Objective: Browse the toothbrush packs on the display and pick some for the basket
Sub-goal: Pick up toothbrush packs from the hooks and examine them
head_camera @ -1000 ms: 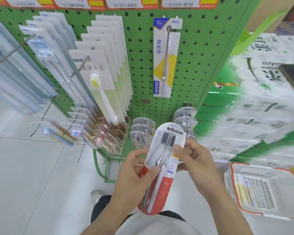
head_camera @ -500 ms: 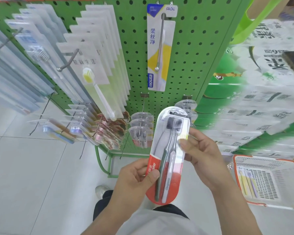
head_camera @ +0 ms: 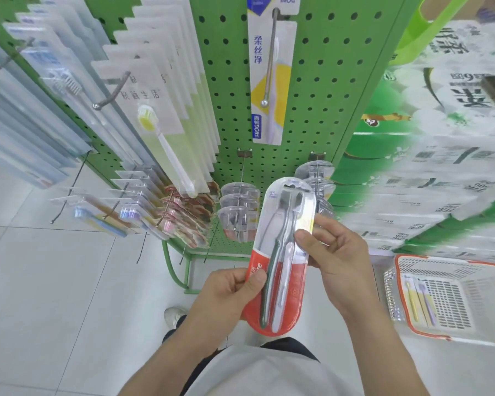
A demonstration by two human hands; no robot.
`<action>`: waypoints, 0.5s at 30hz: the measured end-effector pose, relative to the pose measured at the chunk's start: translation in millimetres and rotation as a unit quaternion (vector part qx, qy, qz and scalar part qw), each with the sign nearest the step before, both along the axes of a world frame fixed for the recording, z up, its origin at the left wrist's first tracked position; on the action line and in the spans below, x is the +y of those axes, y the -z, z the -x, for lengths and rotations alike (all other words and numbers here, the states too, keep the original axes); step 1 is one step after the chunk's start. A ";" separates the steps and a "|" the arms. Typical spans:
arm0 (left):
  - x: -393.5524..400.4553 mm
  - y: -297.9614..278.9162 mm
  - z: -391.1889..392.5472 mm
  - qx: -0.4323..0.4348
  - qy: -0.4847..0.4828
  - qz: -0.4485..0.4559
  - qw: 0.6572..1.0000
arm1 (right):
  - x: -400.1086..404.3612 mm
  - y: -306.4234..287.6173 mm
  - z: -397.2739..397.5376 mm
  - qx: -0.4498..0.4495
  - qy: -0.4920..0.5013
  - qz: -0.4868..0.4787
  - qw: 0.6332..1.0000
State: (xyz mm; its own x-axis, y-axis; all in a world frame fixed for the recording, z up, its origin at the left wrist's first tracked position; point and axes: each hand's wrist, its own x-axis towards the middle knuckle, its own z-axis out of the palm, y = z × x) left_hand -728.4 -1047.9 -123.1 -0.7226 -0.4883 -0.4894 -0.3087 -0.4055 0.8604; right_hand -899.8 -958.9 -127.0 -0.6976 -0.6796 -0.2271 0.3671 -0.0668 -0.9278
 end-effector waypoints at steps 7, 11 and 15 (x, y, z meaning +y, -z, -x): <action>5.0 1.3 1.4 0.031 -0.033 -0.012 0.999 | 3.8 5.3 1.1 -0.022 0.016 -0.026 0.999; 12.2 -10.9 4.1 0.070 -0.055 0.107 0.990 | 4.0 1.9 1.1 0.004 0.038 -0.025 0.999; 14.5 -20.5 2.6 0.087 -0.045 0.215 0.972 | 2.1 -4.9 -2.8 0.072 0.034 -0.019 0.997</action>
